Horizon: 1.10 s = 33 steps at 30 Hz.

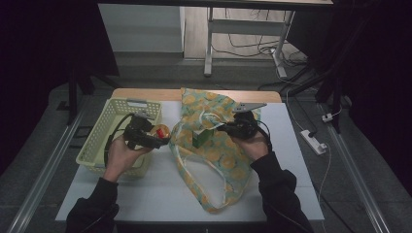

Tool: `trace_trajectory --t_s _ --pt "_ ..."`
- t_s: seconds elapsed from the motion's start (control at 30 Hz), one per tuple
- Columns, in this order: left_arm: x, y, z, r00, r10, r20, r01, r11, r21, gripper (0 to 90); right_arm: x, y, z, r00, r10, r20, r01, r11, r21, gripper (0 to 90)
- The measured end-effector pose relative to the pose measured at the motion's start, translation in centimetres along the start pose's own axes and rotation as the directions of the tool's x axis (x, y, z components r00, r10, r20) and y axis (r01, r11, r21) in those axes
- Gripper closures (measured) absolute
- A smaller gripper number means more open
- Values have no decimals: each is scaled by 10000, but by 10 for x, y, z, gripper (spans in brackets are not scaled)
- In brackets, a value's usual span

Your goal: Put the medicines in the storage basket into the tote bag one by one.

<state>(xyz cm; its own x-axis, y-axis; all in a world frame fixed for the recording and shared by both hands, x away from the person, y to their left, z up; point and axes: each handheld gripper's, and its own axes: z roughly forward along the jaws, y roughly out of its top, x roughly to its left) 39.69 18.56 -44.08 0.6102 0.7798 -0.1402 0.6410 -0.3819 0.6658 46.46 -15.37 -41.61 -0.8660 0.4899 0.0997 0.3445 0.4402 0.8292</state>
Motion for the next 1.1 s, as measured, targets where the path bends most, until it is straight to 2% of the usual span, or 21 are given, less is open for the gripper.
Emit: trace_trajectory --t_s 0.1,0.3,0.53,0.9,1.1 --pt "-10 2 3 9992 149 380 -147 9999 -68 204 0 0 -1 10000 -17 12 17 10000 6 891" --pt "-29 7 14 9970 557 543 -560 9984 45 204 0 0 -1 10000 -12 -4 12 10000 -42 891" --pt "-48 12 27 9914 1007 841 -1017 9948 79 204 -1 0 -2 10000 1 16 -1 10000 -17 891" --pt "-70 19 51 9825 1465 1148 -1505 9883 266 204 -1 1 -2 10000 -1 7 1 10000 -52 892" --pt "-82 27 67 9777 1639 1310 -1680 9856 207 204 -1 0 -2 10000 3 -6 -3 10000 -44 891"
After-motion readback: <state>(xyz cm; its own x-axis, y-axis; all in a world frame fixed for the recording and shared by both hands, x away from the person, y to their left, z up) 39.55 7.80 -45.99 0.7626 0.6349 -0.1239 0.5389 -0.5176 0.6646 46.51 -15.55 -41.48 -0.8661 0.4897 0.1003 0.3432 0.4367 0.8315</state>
